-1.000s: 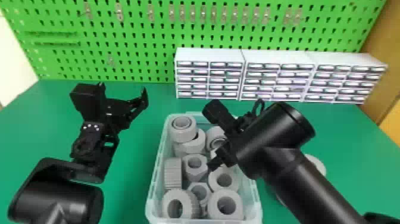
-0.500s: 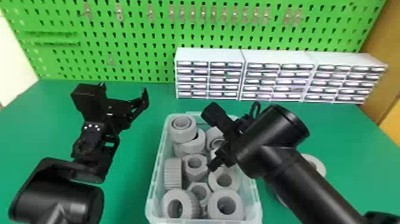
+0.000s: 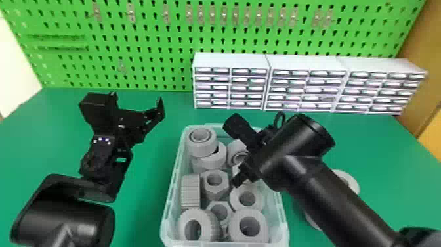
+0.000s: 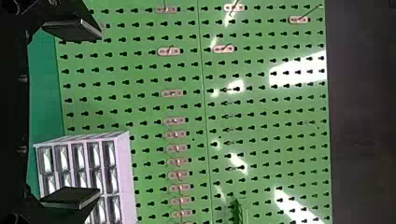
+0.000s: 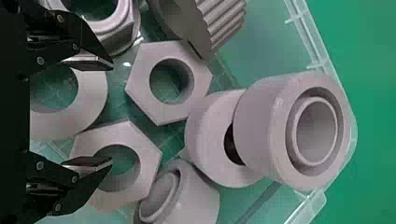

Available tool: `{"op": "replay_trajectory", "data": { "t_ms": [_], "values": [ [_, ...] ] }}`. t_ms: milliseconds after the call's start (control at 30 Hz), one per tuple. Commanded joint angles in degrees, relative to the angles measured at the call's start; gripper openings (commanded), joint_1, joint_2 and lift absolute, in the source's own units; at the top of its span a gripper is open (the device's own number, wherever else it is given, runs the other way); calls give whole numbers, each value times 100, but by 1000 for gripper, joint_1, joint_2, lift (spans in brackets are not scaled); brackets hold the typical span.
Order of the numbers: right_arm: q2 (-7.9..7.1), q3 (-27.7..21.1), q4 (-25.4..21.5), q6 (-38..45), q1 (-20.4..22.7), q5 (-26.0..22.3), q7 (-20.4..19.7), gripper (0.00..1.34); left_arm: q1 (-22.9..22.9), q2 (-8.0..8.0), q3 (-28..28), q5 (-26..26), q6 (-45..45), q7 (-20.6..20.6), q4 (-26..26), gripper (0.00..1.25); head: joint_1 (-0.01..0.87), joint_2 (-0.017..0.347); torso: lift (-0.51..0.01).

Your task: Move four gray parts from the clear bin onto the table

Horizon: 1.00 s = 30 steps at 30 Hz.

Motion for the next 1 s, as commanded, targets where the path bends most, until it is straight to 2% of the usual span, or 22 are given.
{"op": "replay_trajectory", "data": {
  "t_ms": [0,500,967],
  "values": [
    [43,-24,192,-42,-93,55,0,804,-17,0,-2,0,0,0,9,1140,678,34,-50],
    [113,-94,702,-165,-190,55,0,815,-26,0,-11,0,0,0,18,1140,678,34,-50],
    [113,-235,913,-279,-172,55,0,812,-44,0,-20,0,0,0,18,1140,678,34,-50]
  ]
}}
